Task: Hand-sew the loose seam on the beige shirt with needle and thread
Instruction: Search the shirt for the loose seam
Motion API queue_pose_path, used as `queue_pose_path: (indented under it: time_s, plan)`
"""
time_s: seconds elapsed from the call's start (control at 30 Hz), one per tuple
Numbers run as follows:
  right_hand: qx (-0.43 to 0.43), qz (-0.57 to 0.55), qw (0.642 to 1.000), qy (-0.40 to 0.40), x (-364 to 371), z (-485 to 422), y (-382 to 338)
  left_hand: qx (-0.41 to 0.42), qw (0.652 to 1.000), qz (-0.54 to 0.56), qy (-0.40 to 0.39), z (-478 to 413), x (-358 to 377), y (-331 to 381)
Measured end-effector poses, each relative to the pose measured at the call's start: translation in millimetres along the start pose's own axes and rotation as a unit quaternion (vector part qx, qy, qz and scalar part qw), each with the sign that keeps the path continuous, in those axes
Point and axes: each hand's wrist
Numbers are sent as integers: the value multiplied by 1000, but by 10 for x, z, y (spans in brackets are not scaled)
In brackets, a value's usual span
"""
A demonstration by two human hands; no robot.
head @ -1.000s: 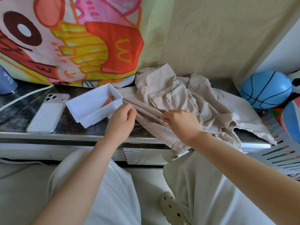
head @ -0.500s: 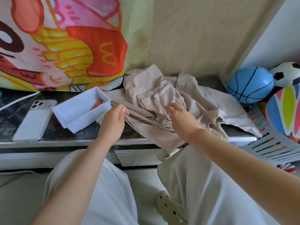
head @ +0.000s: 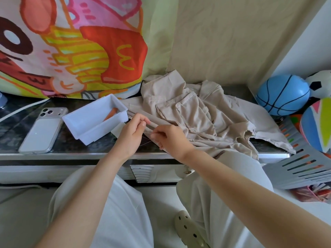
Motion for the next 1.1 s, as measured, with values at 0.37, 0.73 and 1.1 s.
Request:
queue_pose_path:
  time_s: [0.37, 0.73, 1.1]
  plan:
    - [101, 71, 980, 153, -551, -63, 341, -23, 999, -24, -31, 10, -23, 29]
    - [129, 280, 938, 160, -577, -57, 334, -35, 997, 31, 66, 0, -67, 41]
    - [24, -128, 991, -7, -100, -108, -53, -2, 1000, 22, -11, 25, -30, 61]
Point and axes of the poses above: each hand's wrist, its own z-axis away from the middle knuckle, its own x-axis out of the palm, y = z × x, and after that the axes turned 5 degrees about x, right-handed
